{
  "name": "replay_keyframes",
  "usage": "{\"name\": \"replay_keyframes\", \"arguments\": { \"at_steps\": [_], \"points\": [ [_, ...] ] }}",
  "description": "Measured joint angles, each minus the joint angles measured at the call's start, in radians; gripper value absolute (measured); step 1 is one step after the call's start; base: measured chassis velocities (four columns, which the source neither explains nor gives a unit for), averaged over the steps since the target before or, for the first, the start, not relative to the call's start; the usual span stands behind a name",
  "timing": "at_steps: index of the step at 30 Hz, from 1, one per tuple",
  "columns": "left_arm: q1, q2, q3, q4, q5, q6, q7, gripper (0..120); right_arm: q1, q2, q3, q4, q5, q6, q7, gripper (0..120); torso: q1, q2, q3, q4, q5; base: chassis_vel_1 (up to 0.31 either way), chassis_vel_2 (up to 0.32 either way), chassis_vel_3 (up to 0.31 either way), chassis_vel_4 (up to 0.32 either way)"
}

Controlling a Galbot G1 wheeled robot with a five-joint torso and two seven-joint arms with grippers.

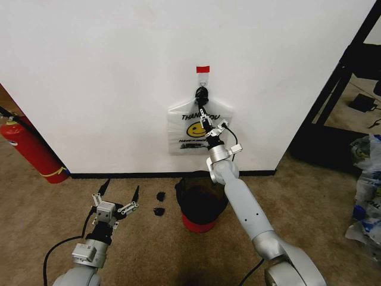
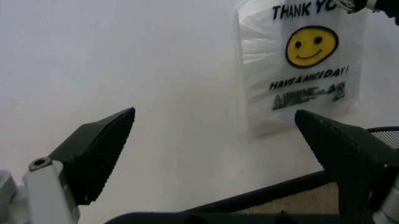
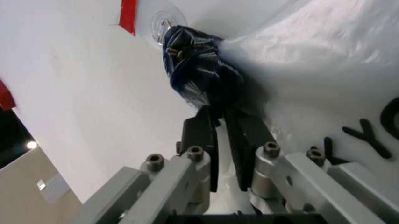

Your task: Pick up the garbage bag from the wall and place it over the trash bin.

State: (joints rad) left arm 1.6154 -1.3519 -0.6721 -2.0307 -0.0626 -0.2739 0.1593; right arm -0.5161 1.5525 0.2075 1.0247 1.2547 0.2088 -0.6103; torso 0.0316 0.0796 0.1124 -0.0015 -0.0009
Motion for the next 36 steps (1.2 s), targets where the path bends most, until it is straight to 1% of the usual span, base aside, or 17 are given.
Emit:
{"name": "replay_keyframes", "arguments": {
  "at_steps": [10, 12, 14, 20, 36],
  "points": [
    [0.002, 0.001, 0.000, 0.001, 0.001, -0.006, 0.001, 100, 0.002, -0.002, 0.007, -0.006, -0.010, -0.001, -0.006, 8, 0.000, 0.000, 0.000, 0.0000, 0.0000, 0.000, 0.000, 0.000, 0.000],
    [0.003, 0.001, -0.001, 0.001, 0.001, -0.007, 0.001, 100, 0.002, -0.003, 0.008, -0.006, -0.011, -0.001, -0.008, 5, 0.000, 0.000, 0.000, 0.0000, 0.0000, 0.000, 0.000, 0.000, 0.000],
    [0.004, 0.001, -0.001, 0.001, 0.001, -0.008, 0.001, 100, 0.000, -0.004, 0.008, -0.005, -0.013, -0.002, -0.012, 0, 0.000, 0.000, 0.000, 0.0001, 0.0000, 0.000, 0.000, 0.000, 0.000],
    [0.008, 0.000, -0.002, 0.000, 0.001, -0.012, 0.001, 100, -0.017, -0.012, 0.008, 0.006, -0.021, -0.005, -0.029, 0, 0.000, 0.000, 0.000, 0.0000, -0.0001, 0.000, 0.000, 0.000, 0.000],
    [0.012, 0.003, -0.004, -0.005, -0.001, -0.022, -0.001, 100, -0.136, -0.083, 0.004, 0.107, -0.032, -0.022, -0.091, 0, 0.000, 0.000, 0.000, 0.0000, 0.0000, 0.000, 0.000, 0.000, 0.000]
  ]
}}
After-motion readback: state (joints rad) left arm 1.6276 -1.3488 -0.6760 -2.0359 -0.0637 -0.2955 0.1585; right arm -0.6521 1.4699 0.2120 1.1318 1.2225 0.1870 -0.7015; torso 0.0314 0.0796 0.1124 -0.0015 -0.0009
